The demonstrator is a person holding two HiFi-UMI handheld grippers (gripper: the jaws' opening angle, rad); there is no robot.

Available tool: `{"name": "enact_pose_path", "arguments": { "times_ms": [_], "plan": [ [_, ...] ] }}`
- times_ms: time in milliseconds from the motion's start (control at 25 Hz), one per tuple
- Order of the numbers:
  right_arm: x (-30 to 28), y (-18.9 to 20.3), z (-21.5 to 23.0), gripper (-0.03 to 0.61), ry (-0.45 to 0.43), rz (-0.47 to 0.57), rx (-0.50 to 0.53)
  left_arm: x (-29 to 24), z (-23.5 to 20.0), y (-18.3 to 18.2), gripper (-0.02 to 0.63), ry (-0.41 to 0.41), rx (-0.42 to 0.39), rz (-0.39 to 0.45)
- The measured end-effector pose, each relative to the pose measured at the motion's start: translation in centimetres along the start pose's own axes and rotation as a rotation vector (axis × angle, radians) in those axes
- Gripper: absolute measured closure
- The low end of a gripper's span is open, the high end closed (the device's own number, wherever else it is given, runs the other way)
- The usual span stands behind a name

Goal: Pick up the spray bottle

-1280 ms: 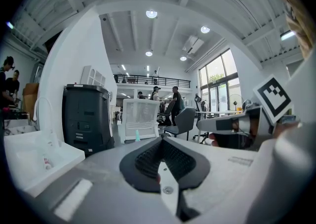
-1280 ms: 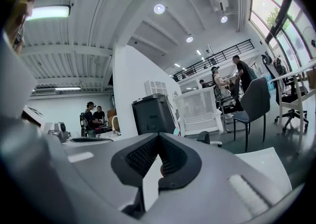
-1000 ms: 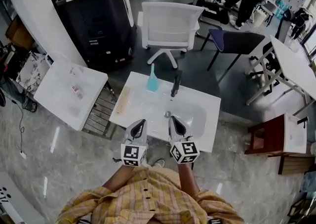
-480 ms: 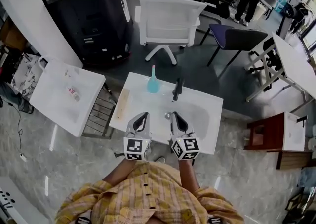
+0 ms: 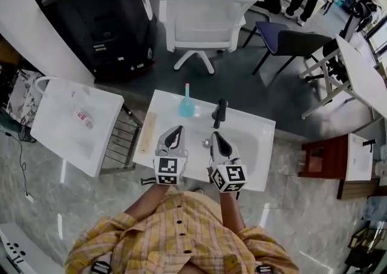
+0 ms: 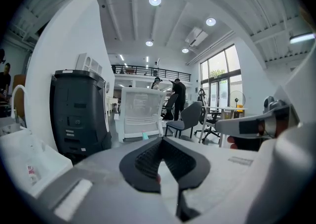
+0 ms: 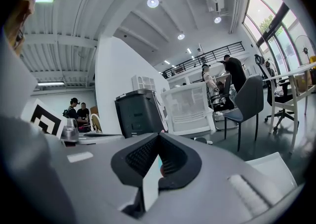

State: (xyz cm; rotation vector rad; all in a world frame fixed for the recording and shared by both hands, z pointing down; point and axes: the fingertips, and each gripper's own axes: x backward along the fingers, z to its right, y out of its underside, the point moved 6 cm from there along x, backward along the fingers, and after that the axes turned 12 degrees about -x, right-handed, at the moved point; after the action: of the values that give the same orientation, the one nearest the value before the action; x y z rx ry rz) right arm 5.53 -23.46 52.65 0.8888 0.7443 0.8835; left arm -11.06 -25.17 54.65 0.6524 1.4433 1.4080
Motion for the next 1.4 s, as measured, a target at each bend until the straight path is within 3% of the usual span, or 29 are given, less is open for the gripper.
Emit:
{"name": "enact_pose_path", "arguments": {
  "times_ms": [440,1400],
  "plan": [
    [-3.7,0.8,1.1,0.577,0.039,-0.023,-0.031,-5.4,-2.4,1.6,0.601,0.041,0.043,-0.062],
    [-7.1,2.4,1.4,0.577,0.077,-0.082,-0.03,-12.5,-3.8,4.0,0.462,0.085,0.051,-0.143]
  ]
}}
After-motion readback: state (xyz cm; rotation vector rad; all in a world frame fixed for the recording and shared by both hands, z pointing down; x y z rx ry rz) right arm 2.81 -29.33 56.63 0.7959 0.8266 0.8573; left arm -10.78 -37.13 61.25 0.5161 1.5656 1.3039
